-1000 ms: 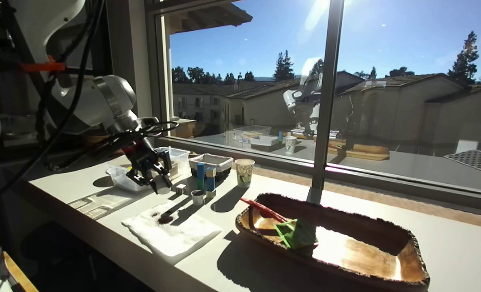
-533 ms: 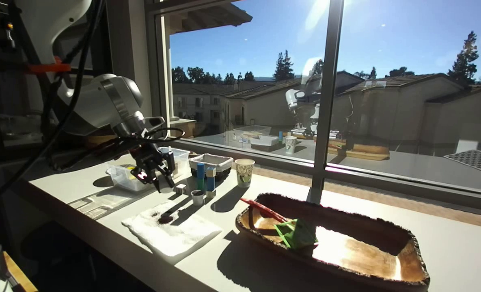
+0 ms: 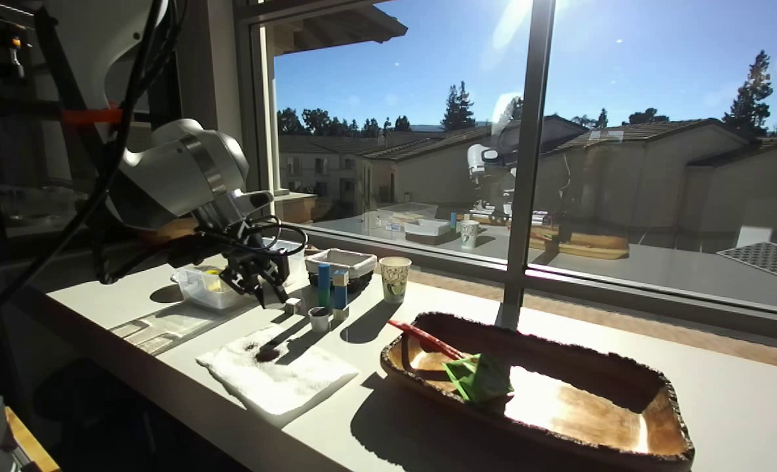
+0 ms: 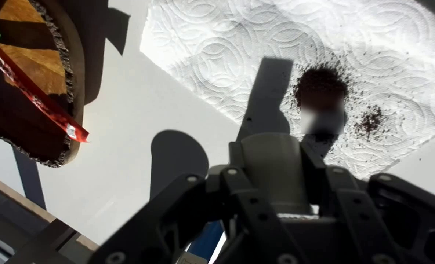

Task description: Pick up the bottle from the left and put some of the objects onto the towel

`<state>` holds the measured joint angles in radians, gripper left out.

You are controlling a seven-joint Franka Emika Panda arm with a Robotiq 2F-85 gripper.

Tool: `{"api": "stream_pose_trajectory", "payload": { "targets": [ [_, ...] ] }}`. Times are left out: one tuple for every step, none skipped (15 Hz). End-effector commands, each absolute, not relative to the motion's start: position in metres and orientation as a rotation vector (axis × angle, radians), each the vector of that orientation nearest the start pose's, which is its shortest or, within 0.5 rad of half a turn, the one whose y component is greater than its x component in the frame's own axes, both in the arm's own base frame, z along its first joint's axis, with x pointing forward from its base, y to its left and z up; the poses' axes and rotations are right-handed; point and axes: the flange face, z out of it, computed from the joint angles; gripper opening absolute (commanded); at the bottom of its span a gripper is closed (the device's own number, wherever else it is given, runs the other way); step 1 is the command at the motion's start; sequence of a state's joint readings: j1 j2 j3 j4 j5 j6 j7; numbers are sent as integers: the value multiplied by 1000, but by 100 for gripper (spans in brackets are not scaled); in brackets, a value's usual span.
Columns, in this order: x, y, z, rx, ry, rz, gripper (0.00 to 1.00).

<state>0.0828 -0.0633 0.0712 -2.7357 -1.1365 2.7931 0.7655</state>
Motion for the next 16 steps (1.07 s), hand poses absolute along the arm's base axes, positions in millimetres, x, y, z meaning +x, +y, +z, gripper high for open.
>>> {"api": "stream_pose_trajectory", "payload": {
  "targets": [
    [379,89,229,-3338,-657,-542,15],
    [381,86,227,-3335,-622,-548,15],
    [383,82,224,-3329,-585,-554,15],
    [386,78,222,-3322,-548,-564,15],
    [390,74,220,-3312,-506,-575,15],
    [394,71,219,-3302,-462,-591,15],
    [398,68,217,-3290,-415,-605,15],
    [402,66,216,-3272,-379,-618,15],
    [394,70,224,-3308,-444,-603,40],
    [398,67,222,-3298,-416,-612,40],
    [400,66,220,-3294,-400,-613,40],
    [402,65,219,-3294,-395,-610,40],
    [403,65,218,-3294,-393,-608,40],
    [403,65,218,-3293,-391,-608,40],
    [403,65,218,-3293,-390,-608,15],
    [406,64,214,-3281,-360,-613,15]
  ]
}}
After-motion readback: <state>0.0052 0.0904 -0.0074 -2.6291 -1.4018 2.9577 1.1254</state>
